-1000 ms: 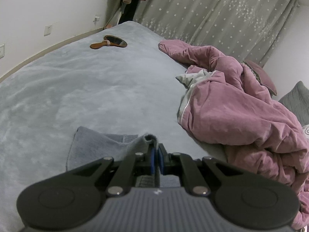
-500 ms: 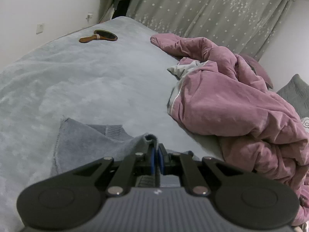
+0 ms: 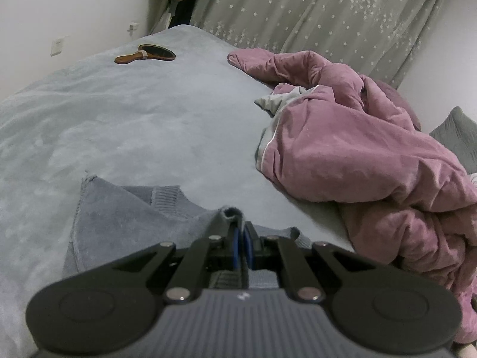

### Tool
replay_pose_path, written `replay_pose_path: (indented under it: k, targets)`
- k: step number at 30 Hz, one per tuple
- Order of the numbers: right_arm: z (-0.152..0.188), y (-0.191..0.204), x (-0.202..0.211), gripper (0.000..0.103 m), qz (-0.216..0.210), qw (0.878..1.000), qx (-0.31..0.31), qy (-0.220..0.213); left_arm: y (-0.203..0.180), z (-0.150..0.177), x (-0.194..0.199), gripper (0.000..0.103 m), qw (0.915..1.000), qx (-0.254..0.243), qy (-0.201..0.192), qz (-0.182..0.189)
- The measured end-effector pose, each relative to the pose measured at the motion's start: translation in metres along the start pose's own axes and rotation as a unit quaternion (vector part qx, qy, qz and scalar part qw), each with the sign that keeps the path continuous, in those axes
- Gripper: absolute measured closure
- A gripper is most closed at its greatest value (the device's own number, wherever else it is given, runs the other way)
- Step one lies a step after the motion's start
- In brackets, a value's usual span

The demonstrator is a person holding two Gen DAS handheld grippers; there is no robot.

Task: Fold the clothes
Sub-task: 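Lift the grey sweater hem with both grippers and fold it over the body, then open both grippers and release the folded sweater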

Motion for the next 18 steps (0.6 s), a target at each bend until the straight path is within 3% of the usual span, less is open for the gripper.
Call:
replay_pose_path:
  k: [5, 8, 10, 12, 14, 18]
  targets:
    - [0.000, 0.003, 0.001, 0.097, -0.001, 1.000, 0.012, 0.003, -0.002, 0.008, -0.014, 0.098, 0.9999, -0.006, 0.013, -0.008]
    - [-0.004, 0.003, 0.001, 0.095, -0.002, 1.000, 0.015, 0.006, 0.004, 0.010, -0.019, 0.095, 0.9993, 0.010, 0.028, 0.020]
    - [-0.013, -0.001, 0.003, 0.094, 0.003, 1.000, 0.015, -0.001, 0.013, 0.006, -0.010, 0.084, 0.9993, 0.018, 0.023, 0.025]
    - [-0.024, -0.007, 0.006, 0.085, 0.010, 1.000, 0.013, -0.012, 0.022, 0.002, 0.000, 0.061, 0.9992, 0.025, 0.016, 0.027]
    - [-0.035, -0.013, 0.010, 0.075, 0.017, 1.000, 0.012, -0.022, 0.036, -0.004, 0.022, 0.059, 0.9991, 0.032, -0.001, 0.028]
    - [-0.063, -0.030, 0.011, 0.073, 0.037, 0.999, 0.000, -0.035, 0.069, -0.005, 0.073, 0.059, 0.9985, 0.045, -0.024, 0.020]
Point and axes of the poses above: each gripper's, at about its wrist camera, not at the fingertips, and x roughly against the way its jaws point, y to its left, z to its underside, the point moved 1 cm from there along -x, roughly the way its jaws point, and after that the axes turned 10 degrees about y, right-handed, at the moved point
